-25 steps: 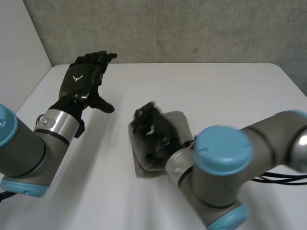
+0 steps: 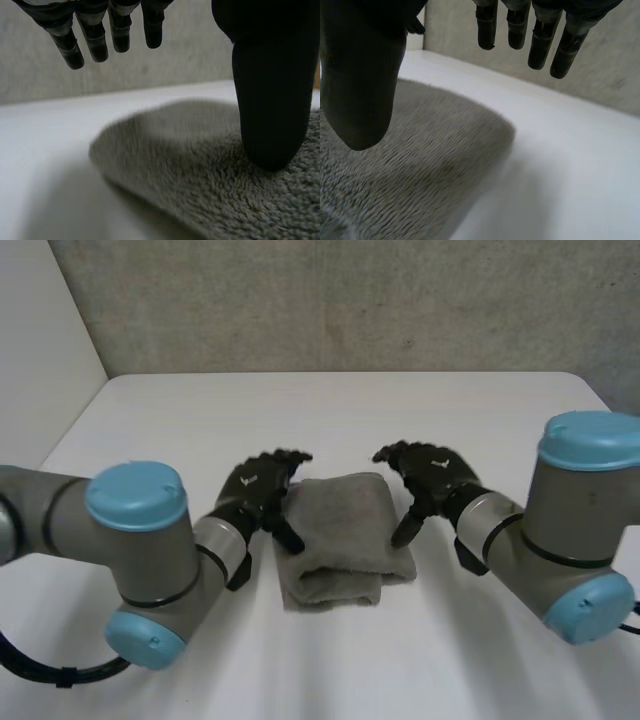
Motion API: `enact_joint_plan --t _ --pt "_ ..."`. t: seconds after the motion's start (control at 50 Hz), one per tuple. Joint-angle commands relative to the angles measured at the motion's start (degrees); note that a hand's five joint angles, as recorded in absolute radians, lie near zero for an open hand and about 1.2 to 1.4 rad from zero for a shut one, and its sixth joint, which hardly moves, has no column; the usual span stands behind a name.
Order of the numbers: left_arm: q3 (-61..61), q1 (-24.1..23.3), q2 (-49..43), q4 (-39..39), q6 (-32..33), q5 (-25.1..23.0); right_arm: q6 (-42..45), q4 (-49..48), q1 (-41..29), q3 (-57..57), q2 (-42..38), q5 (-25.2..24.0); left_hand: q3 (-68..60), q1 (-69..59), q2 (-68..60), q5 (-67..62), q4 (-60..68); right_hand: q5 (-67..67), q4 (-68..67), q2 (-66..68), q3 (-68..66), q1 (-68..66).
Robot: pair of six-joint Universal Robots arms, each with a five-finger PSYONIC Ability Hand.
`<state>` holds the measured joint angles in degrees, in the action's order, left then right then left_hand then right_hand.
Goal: Fold the towel.
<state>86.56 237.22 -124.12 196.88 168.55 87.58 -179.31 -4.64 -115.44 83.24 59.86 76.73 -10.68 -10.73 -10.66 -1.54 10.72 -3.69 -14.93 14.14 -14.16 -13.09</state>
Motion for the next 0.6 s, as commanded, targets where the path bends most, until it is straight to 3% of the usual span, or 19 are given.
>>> enact_joint_plan --t 0.02,0.2,0.32,0.4,0.44,0.6 --pt "-0.25 0.00 -2.00 -0.45 2.21 1.19 -0.08 3.92 -0.93 -5.88 -9.13 -0.44 -1.55 -1.51 -1.58 -0.69 1.52 3.69 4.93 -4.14 4.16 3.09" --pt "0.28 0.00 4.31 -0.71 6.79 1.19 0.01 5.69 -1.02 -7.83 -6.77 -0.09 -0.54 -0.50 -0.57 0.32 0.50 3.69 4.93 -4.14 4.16 3.09" --pt "-0.96 0.26 11.53 -2.20 6.79 1.19 -0.08 5.69 -0.67 -7.74 4.80 0.79 -0.20 -0.16 -0.23 0.66 0.17 3.69 4.93 -4.14 4.16 3.09" --pt "-4.98 1.05 19.07 -7.72 6.53 1.37 -0.25 5.60 -0.22 -8.01 11.42 2.28 0.47 0.51 0.44 1.32 -0.50 3.69 4.93 -4.14 4.16 3.09" --pt "-6.65 1.57 21.09 -10.53 6.36 1.45 -0.08 6.65 -0.05 -8.53 16.67 5.52 0.47 0.51 0.44 1.33 -0.51 3.69 4.93 -4.14 4.16 3.09" --pt "-14.83 8.16 24.98 -24.51 6.35 3.04 3.51 13.68 2.50 -11.17 21.53 13.79 0.64 0.68 0.61 1.50 -0.67 3.69 4.93 -4.14 4.16 3.09"
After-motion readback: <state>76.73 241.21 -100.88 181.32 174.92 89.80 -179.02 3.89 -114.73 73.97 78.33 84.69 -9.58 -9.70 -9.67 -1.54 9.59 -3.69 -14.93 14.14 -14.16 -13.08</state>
